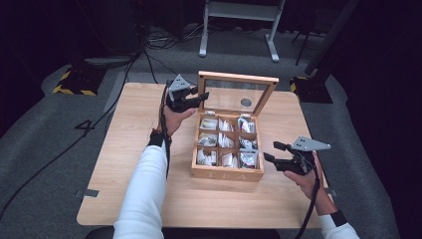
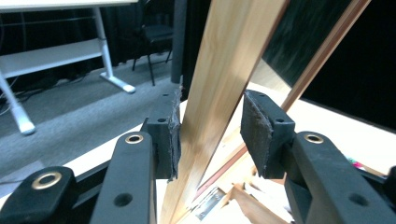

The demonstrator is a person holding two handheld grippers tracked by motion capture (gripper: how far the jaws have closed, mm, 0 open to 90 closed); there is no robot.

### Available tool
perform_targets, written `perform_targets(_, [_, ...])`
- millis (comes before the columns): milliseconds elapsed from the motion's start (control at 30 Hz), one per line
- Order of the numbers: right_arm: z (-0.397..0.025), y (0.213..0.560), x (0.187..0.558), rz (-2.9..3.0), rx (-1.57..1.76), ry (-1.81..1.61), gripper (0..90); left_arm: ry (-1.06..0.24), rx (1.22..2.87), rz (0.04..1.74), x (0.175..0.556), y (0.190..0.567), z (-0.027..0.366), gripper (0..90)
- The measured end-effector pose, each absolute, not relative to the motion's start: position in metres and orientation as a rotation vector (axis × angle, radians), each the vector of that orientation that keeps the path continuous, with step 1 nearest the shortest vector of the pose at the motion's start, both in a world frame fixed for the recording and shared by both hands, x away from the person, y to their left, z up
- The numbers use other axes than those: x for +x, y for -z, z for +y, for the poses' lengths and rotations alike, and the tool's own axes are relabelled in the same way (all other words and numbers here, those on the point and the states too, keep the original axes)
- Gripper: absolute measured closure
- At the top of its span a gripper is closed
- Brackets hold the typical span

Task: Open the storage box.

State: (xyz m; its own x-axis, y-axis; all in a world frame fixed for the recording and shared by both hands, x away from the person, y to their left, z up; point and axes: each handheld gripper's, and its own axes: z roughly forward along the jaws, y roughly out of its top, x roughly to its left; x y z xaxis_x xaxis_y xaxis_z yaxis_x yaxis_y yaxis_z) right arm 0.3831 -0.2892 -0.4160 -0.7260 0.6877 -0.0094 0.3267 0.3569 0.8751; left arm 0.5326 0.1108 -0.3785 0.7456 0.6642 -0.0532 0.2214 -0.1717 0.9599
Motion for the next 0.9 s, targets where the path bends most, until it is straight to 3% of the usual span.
perform_targets(900, [-0.287,0.424,0.384,2.292,0.88,-1.299,36.3,-0.445,1.802,0.823,0.55,0.4,0.103,58.4])
